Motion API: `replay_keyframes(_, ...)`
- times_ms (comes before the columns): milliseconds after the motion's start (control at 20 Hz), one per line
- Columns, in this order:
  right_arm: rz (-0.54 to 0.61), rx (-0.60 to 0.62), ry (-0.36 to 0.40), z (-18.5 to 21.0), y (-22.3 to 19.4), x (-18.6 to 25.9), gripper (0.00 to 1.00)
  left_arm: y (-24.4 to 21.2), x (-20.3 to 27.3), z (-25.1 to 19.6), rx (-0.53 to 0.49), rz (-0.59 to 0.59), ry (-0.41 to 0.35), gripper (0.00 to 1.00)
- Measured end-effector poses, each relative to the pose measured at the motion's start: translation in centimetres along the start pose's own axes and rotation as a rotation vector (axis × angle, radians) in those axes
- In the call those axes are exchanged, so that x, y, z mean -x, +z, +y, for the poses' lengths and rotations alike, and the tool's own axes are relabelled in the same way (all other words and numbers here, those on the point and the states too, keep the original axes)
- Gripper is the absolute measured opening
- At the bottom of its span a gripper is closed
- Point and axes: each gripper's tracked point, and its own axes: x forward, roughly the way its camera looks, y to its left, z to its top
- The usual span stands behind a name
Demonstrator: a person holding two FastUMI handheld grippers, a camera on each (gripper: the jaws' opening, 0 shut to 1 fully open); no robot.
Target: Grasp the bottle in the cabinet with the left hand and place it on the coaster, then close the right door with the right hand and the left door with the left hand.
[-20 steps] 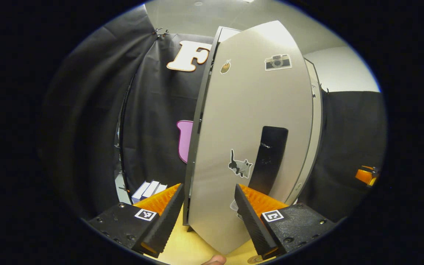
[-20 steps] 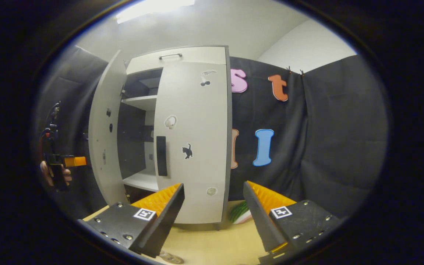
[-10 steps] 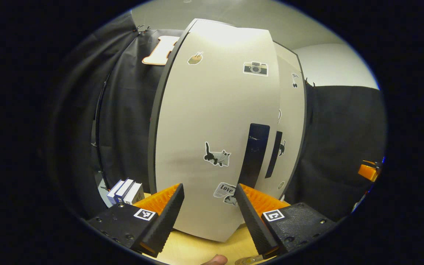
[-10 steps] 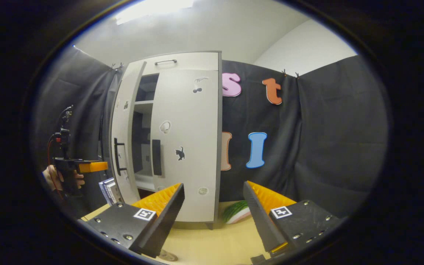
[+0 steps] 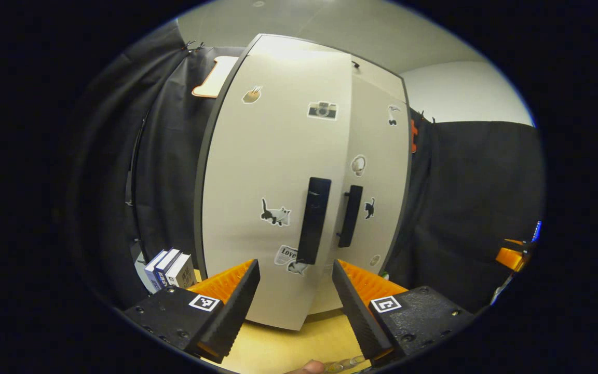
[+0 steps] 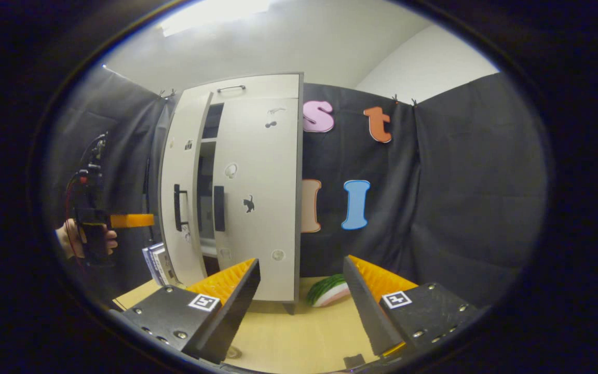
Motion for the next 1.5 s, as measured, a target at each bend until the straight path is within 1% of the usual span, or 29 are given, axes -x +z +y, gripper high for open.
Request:
replay_keyframes(100,-0.009,-0.025,0.006,-0.7,-0.3,1.0,0.98,0.7,0.8,-1.6,-0.025,-0.013,-0.012,0.9)
replay_keyframes(150,-0.015,-0.044,0.015,-0.8,-0.4,1.6,0.96,1.1,1.1,-2.2,-0.037,-0.023,-0.009,0.9)
replay_keyframes(250,-0.03,-0.066,0.035,-1.1,-0.1,2.5,0.98,1.5,1.8,-3.4,-0.048,-0.048,0.001,0.9)
replay_keyframes(350,-0.037,-0.066,0.038,-1.9,0.2,3.3,0.98,1.2,2.4,-4.3,-0.036,-0.036,0.019,0.9)
replay_keyframes(500,-0.044,-0.078,0.05,-2.4,0.5,4.0,0.98,1.0,3.5,-5.7,-0.022,-0.027,0.021,0.9)
replay_keyframes(550,-0.046,-0.078,0.047,-2.6,0.6,4.0,0.98,0.9,3.9,-5.6,-0.029,-0.023,0.031,0.9)
replay_keyframes(600,-0.046,-0.081,0.044,-2.8,0.5,4.0,0.96,0.9,4.1,-5.6,-0.039,-0.023,0.036,0.9)
replay_keyframes(700,-0.063,-0.092,0.054,-2.6,1.0,3.7,0.98,0.8,4.7,-5.7,-0.054,-0.019,0.034,0.9)
replay_keyframes(800,-0.09,-0.089,0.059,-2.6,1.9,3.0,0.98,0.5,5.2,-5.5,-0.058,-0.018,0.036,0.9)
replay_keyframes(950,-0.064,-0.128,0.065,-2.2,2.2,1.9,0.98,0.1,5.5,-5.2,-0.046,-0.002,0.046,0.9)
replay_keyframes(1050,-0.052,-0.114,0.064,-2.1,2.5,1.5,0.97,0.4,5.4,-5.2,-0.048,-0.007,0.043,0.9)
replay_keyframes(1150,-0.038,-0.108,0.063,-1.9,2.2,1.1,0.96,0.4,5.3,-4.6,-0.066,0.0,0.057,0.9)
replay_keyframes(1300,-0.033,-0.096,0.069,-1.3,2.5,0.6,0.98,0.5,5.0,-4.8,-0.069,0.001,0.038,0.9)
replay_keyframes(1500,-0.049,-0.084,0.067,-0.9,3.6,0.5,0.98,0.4,4.3,-4.5,-0.079,0.003,0.033,0.9)
